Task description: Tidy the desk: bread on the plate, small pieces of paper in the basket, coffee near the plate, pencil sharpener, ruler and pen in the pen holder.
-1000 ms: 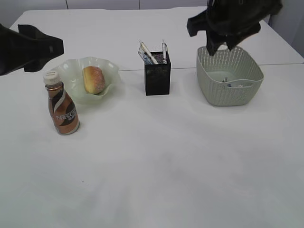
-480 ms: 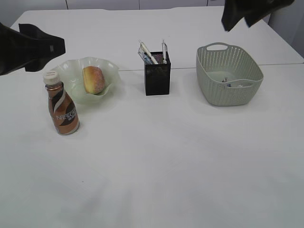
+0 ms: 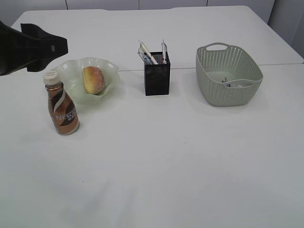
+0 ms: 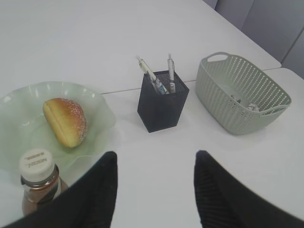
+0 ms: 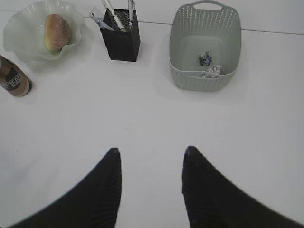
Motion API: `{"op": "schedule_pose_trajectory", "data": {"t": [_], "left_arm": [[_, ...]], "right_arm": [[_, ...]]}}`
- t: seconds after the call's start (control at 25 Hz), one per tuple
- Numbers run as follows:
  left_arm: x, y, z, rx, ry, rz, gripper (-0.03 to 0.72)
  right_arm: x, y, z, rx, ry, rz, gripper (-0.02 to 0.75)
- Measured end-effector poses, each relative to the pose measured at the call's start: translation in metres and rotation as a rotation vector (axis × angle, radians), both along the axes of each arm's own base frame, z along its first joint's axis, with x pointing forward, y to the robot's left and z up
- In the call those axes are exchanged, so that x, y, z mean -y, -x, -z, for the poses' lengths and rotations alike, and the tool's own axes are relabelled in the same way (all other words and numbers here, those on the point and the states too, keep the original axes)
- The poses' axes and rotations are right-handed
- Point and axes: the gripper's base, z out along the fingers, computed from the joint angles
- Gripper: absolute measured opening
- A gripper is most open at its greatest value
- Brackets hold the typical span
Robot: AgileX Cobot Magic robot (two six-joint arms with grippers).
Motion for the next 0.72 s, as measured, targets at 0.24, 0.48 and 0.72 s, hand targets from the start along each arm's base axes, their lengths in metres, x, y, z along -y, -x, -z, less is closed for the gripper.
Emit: {"op": "schedule_pose_trajectory", "data": {"t": [0.24,0.48,0.72], "left_arm": [[0.004,0.001,-0.001,0.003,0.018,0.042,0.380],[0.008,0.003,-0.002,0.006,0.039,0.089,0.380],[0.008,0.003,-0.002,0.006,0.038,0.089,0.380]], "right_arm": [[0.032,0.071,0.056,0.108,-0.046,-0.002,0.342],[0.071,0.139,0.082,0.319,-0.024,0.027,0.342],[0.095,0.187,0.117,0.351,-0.013,0.049,0.342]]}}
